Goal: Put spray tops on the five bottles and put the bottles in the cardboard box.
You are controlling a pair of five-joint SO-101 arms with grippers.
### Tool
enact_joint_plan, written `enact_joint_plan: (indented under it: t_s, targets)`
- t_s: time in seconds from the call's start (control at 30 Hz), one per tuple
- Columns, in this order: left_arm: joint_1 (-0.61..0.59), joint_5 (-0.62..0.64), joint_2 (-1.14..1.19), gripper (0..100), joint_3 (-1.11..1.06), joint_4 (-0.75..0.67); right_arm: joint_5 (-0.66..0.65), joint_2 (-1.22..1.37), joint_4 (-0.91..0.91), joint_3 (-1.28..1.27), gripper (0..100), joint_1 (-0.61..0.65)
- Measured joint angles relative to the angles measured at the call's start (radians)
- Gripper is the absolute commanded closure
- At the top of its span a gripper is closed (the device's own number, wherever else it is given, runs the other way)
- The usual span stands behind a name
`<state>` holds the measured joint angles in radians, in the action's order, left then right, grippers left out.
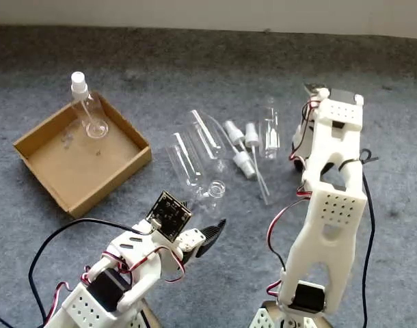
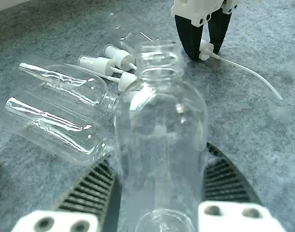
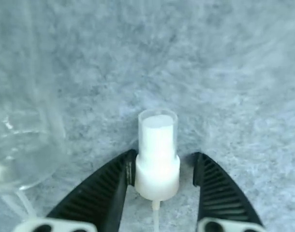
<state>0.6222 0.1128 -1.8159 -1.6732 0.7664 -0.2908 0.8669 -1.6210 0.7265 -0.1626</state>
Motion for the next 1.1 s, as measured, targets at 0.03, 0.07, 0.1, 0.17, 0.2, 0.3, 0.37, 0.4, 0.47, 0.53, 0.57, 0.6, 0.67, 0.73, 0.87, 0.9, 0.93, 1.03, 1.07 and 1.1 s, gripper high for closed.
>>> enact_joint_plan:
  t_s: [0.03, 0.07, 0.1, 0.17, 0.2, 0.3, 0.37, 0.4, 0.47, 0.53, 0.57, 0.6, 0.67, 0.73, 0.87, 0.9, 0.93, 1.03, 1.07, 1.1]
  targets:
    - [0.000, 0.000, 0.000, 97, 0.000, 0.000, -0.025, 0.005, 0.000, 0.009, 81.8, -0.002]
    - [0.000, 0.000, 0.000, 97, 0.000, 0.000, -0.040, 0.008, 0.000, 0.017, 81.8, -0.002]
    - [0.000, 0.000, 0.000, 97, 0.000, 0.000, -0.048, 0.008, 0.000, 0.020, 81.8, -0.002]
    - [0.000, 0.000, 0.000, 97, 0.000, 0.000, -0.060, 0.009, 0.000, 0.023, 82.0, -0.002]
    - [0.000, 0.000, 0.000, 97, 0.000, 0.000, -0.063, 0.009, 0.000, 0.023, 83.1, -0.002]
    - [0.000, 0.000, 0.000, 97, 0.000, 0.000, -0.066, 0.009, 0.000, 0.023, 88.8, -0.002]
    - [0.000, 0.000, 0.000, 97, 0.000, 0.000, -0.071, 0.009, 0.000, 0.025, 90.9, -0.002]
    - [0.000, 0.000, 0.000, 97, 0.000, 0.000, -0.072, 0.009, 0.000, 0.031, 91.4, -0.003]
    - [0.000, 0.000, 0.000, 97, 0.000, 0.000, -0.072, 0.009, 0.005, 0.043, 91.8, -0.002]
    - [0.000, 0.000, 0.000, 97, 0.000, 0.000, -0.072, 0.011, 0.008, 0.075, 91.8, 0.000]
    - [0.000, 0.000, 0.000, 97, 0.000, 0.000, -0.072, 0.011, 0.008, 0.098, 91.8, 0.000]
    - [0.000, 0.000, 0.000, 97, 0.000, 0.000, -0.072, 0.011, 0.006, 0.127, 91.8, 0.000]
    - [0.000, 0.000, 0.000, 97, 0.000, 0.000, -0.072, 0.011, -0.028, 0.193, 91.8, 0.000]
    - [0.000, 0.000, 0.000, 97, 0.000, 0.000, -0.072, 0.011, -0.089, 0.281, 91.8, 0.000]
    - [0.000, 0.000, 0.000, 97, 0.000, 0.000, -0.074, 0.011, -0.126, 0.486, 91.8, -0.002]
    - [0.000, 0.000, 0.000, 97, 0.000, 0.000, -0.074, 0.011, -0.126, 0.525, 91.8, -0.003]
    - [0.000, 0.000, 0.000, 97, 0.000, 0.000, -0.074, 0.011, -0.127, 0.563, 91.8, -0.006]
    - [0.000, 0.000, 0.000, 97, 0.000, 0.000, -0.060, 0.008, -0.129, 0.632, 91.8, -0.015]
    - [-0.002, 0.000, 0.000, 97, 0.000, 0.000, -0.041, -0.005, -0.130, 0.637, 91.8, -0.020]
    - [-0.002, 0.000, 0.000, 97, 0.000, -0.002, -0.028, -0.017, -0.130, 0.638, 91.8, -0.023]
